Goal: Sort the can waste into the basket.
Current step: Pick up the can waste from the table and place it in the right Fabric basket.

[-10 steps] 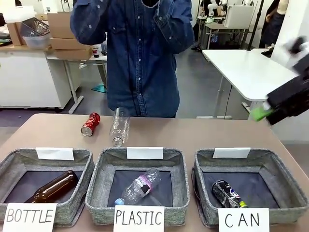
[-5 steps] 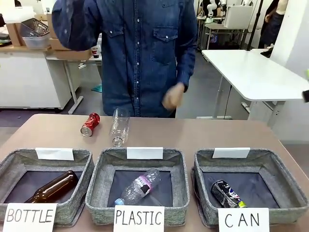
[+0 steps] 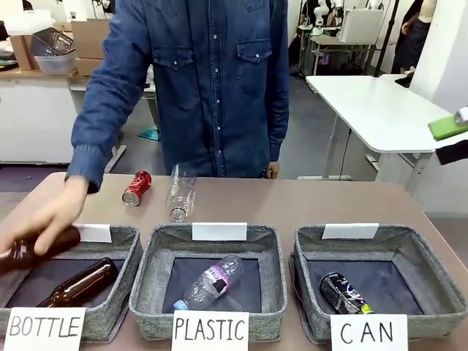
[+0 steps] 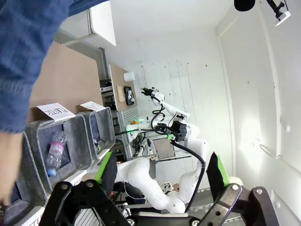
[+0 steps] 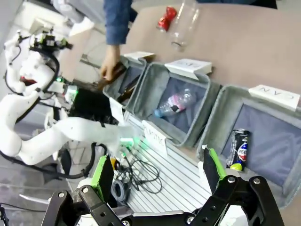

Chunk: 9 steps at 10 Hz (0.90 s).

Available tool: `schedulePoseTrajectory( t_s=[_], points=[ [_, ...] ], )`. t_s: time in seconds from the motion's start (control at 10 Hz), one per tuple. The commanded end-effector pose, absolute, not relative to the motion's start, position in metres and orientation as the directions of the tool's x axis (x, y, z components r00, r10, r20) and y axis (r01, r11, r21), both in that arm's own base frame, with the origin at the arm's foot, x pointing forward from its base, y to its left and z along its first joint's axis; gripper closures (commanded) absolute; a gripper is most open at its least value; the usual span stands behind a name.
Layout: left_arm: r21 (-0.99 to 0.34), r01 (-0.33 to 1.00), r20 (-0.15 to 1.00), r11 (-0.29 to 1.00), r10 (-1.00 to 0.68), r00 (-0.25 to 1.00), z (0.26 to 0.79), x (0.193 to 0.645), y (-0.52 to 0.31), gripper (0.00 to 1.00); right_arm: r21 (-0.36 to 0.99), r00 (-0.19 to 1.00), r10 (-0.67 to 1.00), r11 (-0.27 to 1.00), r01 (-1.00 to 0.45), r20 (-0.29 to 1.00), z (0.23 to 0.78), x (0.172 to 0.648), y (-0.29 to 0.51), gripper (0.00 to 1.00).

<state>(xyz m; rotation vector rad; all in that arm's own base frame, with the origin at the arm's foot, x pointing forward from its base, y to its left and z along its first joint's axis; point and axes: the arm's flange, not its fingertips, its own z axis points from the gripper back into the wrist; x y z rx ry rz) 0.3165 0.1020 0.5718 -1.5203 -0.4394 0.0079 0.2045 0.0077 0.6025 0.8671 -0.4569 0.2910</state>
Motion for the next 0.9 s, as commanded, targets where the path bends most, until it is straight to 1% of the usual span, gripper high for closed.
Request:
schedulePoseTrajectory(
  t_s=[0.0, 0.8],
  points=[
    [-0.956, 0.285, 0.292, 0.065, 0.263, 0.919, 0.5722, 0.3156, 0.1026, 0.00, 0.650, 0.855, 0.079, 0.614, -0.447, 0.513, 0.6047, 0.2049, 0.0012, 0.00],
    [-0.956, 0.285, 0.292, 0.065, 0.263, 0.919, 0.5722, 0.3156, 0.1026, 0.00, 0.650, 0.855, 0.079, 0.614, -0.447, 0.513, 0.6047, 0.2049, 0.0012, 0.00]
  ],
)
